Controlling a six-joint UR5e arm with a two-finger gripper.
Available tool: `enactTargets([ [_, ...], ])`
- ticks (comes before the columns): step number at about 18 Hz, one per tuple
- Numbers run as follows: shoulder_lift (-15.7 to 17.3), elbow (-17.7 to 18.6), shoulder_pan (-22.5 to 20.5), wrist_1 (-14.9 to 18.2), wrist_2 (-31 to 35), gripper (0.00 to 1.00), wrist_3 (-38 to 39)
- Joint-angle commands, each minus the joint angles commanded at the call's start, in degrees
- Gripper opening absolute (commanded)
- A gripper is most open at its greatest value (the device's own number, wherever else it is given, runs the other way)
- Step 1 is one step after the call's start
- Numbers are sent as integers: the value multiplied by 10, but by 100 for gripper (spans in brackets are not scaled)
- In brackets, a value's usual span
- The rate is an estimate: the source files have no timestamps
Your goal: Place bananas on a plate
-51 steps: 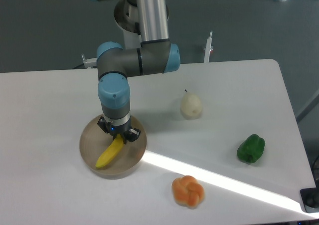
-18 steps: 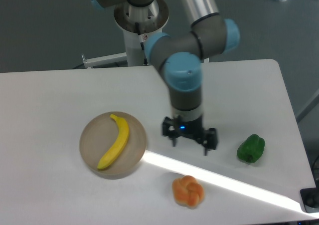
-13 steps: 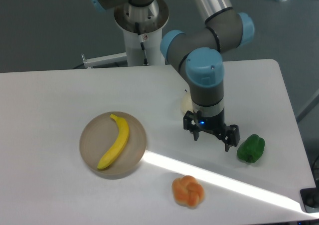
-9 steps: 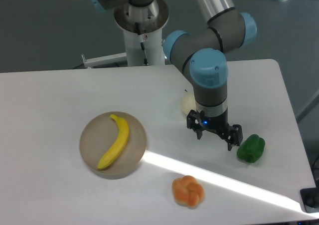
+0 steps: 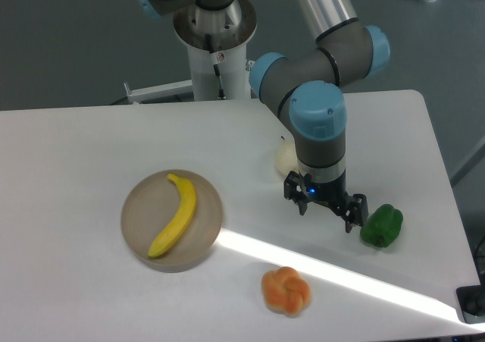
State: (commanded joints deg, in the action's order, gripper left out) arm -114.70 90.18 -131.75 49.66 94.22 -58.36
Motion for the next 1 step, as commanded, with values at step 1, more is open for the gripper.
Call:
enactTargets([
  [1,-1,-1,-1,1,0,100,-1],
])
